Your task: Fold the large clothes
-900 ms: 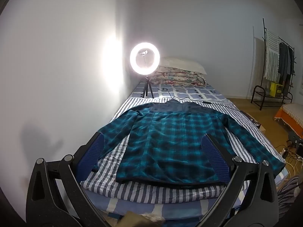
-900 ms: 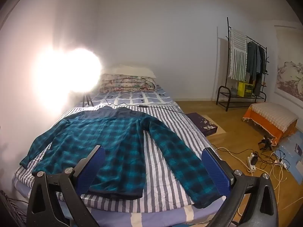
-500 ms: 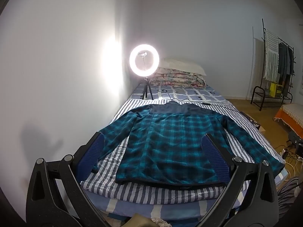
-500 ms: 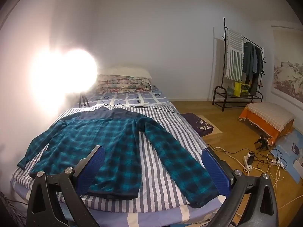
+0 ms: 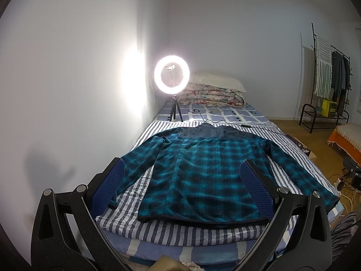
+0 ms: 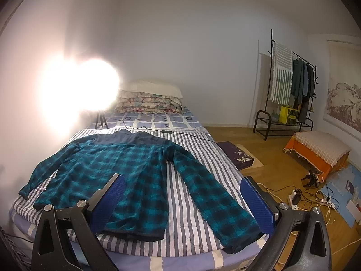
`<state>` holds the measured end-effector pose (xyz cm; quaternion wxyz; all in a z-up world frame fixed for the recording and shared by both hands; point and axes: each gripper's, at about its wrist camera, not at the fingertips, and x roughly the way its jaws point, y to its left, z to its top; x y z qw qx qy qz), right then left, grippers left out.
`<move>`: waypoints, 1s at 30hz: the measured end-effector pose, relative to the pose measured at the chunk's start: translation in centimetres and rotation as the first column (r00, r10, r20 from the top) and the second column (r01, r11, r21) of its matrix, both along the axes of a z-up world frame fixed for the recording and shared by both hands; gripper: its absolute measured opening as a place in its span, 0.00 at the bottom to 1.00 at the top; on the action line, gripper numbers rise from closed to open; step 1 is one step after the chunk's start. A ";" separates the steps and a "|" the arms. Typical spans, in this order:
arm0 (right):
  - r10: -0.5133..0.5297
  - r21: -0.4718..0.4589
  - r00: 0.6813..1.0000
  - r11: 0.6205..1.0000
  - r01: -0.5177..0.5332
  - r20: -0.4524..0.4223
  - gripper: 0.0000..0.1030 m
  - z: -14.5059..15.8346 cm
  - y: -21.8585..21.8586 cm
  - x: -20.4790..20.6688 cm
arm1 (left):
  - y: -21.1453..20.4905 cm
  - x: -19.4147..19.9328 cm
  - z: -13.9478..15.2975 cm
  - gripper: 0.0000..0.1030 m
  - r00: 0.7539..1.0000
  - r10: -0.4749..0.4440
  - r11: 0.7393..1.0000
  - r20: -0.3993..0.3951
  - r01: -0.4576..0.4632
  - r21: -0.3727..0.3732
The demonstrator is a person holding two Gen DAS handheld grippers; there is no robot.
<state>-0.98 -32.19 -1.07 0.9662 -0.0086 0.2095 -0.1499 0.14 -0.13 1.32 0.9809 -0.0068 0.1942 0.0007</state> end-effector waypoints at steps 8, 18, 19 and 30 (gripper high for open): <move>0.012 0.002 1.000 1.000 -0.012 0.004 1.00 0.0 0.0 -0.1 | 0.1 0.8 1.3 1.00 1.000 0.001 1.000 0.003 -0.001 -0.002; 0.015 0.003 1.000 1.000 -0.015 0.004 1.00 0.0 0.3 0.0 | 0.0 0.6 1.3 1.00 1.000 0.002 1.000 0.009 -0.002 0.000; 0.016 0.002 1.000 1.000 -0.016 0.004 1.00 0.1 0.4 0.0 | 0.0 0.4 1.1 1.00 1.000 0.001 1.000 0.010 -0.001 0.001; 0.018 0.006 1.000 1.000 -0.018 -0.002 1.00 0.1 0.4 0.0 | 0.0 0.3 1.1 1.00 1.000 0.001 1.000 0.014 -0.001 0.003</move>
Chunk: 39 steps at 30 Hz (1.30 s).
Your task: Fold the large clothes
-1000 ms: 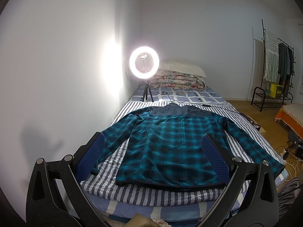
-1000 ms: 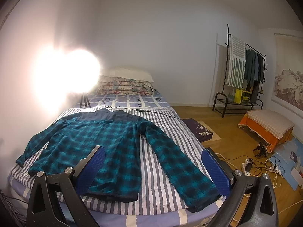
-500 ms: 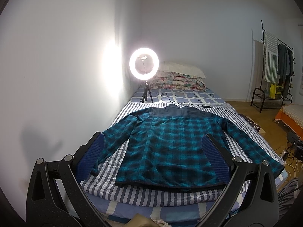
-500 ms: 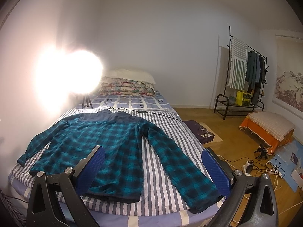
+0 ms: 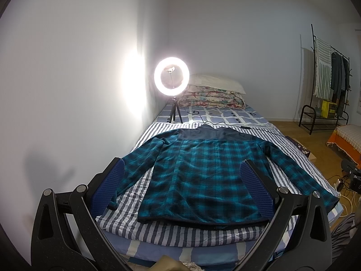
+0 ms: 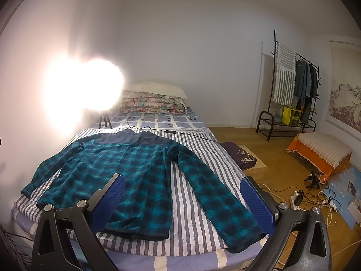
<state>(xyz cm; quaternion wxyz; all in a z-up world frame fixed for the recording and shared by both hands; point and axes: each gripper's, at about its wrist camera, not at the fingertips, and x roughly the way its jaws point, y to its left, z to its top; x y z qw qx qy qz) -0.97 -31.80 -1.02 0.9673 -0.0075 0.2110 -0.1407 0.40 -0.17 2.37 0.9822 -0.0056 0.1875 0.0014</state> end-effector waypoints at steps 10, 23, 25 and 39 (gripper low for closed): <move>0.005 0.005 1.000 1.000 -0.005 0.001 1.00 -0.1 -0.1 -0.2 | 0.1 -0.1 0.0 1.00 1.000 0.004 1.000 0.002 -0.004 0.002; 0.015 0.013 1.000 1.000 -0.015 -0.007 1.00 -0.2 0.2 0.6 | 0.5 -0.1 -0.7 1.00 1.000 0.007 1.000 -0.003 -0.007 0.005; 0.017 0.013 1.000 1.000 -0.017 -0.007 1.00 -0.3 0.3 0.7 | 0.5 -0.1 -0.7 1.00 1.000 0.006 1.000 -0.003 -0.006 0.005; 0.042 0.027 0.999 0.999 -0.041 -0.024 1.00 -1.3 0.6 2.1 | 1.2 1.4 -2.9 1.00 0.998 0.065 0.997 -0.024 -0.064 0.038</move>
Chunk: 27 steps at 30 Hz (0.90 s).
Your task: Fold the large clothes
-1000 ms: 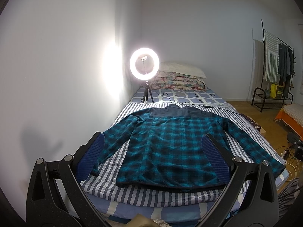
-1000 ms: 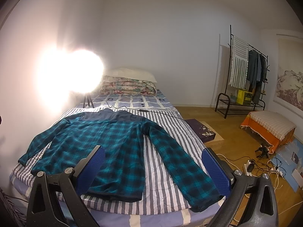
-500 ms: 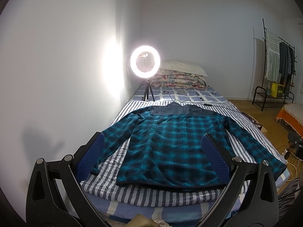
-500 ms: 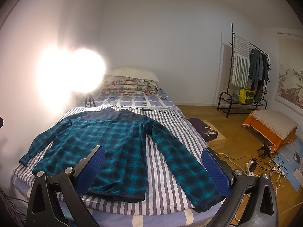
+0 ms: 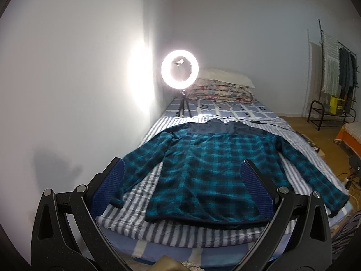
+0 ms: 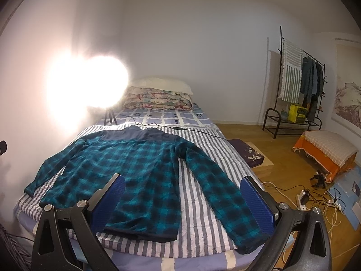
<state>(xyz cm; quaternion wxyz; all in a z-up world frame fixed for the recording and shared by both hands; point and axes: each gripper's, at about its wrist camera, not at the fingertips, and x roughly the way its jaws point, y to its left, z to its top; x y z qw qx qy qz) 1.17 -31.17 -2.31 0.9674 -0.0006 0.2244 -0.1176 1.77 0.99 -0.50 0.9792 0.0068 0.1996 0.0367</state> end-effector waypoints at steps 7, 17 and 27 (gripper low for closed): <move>0.057 0.031 0.998 0.998 -0.057 0.002 1.00 -0.8 0.4 2.8 | 3.9 1.3 -1.8 1.00 0.994 0.105 0.994 -0.042 -0.103 0.046; 0.287 0.037 0.958 0.957 -0.287 0.024 1.00 -0.6 4.0 7.8 | 9.4 1.4 -1.8 0.73 0.985 0.146 0.988 -0.089 -0.149 -0.028; 0.546 0.271 0.831 0.820 -0.504 -0.105 0.62 -0.8 11.8 18.6 | 10.6 0.9 -4.1 0.44 0.993 0.078 0.988 -0.090 -0.089 -0.129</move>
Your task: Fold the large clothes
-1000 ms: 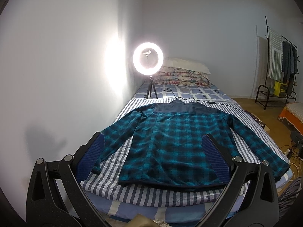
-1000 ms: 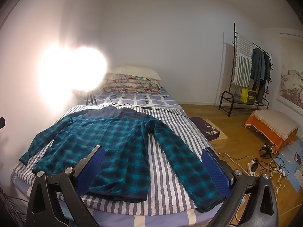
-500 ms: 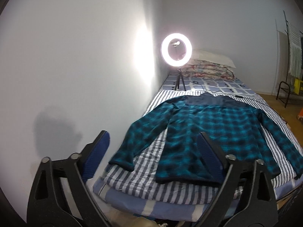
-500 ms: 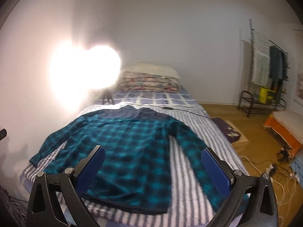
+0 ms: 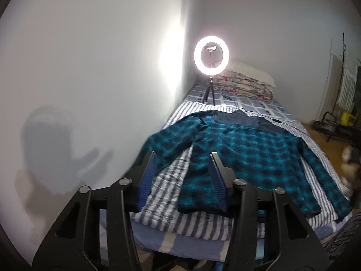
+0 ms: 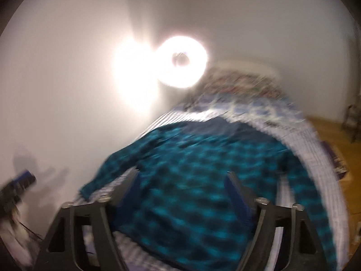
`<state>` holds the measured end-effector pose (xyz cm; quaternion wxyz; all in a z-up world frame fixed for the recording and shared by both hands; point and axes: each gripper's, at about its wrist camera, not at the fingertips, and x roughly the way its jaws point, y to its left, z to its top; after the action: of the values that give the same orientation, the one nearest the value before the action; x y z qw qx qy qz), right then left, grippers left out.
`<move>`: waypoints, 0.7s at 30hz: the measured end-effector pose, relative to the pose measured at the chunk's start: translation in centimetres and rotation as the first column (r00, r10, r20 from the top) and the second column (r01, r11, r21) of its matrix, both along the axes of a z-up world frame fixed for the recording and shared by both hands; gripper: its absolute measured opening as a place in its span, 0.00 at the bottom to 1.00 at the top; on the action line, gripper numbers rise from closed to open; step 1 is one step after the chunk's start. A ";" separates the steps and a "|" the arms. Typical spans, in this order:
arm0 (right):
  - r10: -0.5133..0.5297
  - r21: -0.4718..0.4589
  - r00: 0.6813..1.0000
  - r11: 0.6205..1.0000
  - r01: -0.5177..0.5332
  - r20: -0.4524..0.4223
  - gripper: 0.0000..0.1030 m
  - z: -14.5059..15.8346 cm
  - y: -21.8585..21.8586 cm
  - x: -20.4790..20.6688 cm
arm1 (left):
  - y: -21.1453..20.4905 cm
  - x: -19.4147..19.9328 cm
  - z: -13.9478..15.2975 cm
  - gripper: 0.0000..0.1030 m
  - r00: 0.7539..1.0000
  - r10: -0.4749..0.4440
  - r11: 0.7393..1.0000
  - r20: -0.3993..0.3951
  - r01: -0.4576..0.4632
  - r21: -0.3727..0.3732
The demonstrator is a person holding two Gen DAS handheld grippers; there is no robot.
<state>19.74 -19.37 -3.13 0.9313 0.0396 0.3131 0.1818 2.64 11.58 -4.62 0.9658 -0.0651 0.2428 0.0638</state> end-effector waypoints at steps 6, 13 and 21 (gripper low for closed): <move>0.242 0.085 0.960 0.969 -0.232 -0.143 0.49 -3.6 9.6 5.7 | 0.2 -2.3 -1.9 0.36 1.000 -0.025 1.000 -0.003 0.025 -0.014; 0.459 0.202 0.829 0.888 -0.414 -0.319 0.48 -10.5 21.8 8.1 | 2.3 -1.5 -4.6 0.25 0.998 -0.004 0.999 -0.060 0.001 -0.042; 0.528 0.229 0.726 0.848 -0.479 -0.440 0.41 -18.1 31.0 10.0 | 5.4 -0.9 -6.8 0.12 0.993 0.019 0.992 -0.118 -0.033 -0.124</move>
<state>29.77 11.59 -21.21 0.7340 0.0437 0.5264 0.4270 1.71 16.96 -11.43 0.9431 -0.1251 0.3013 0.0648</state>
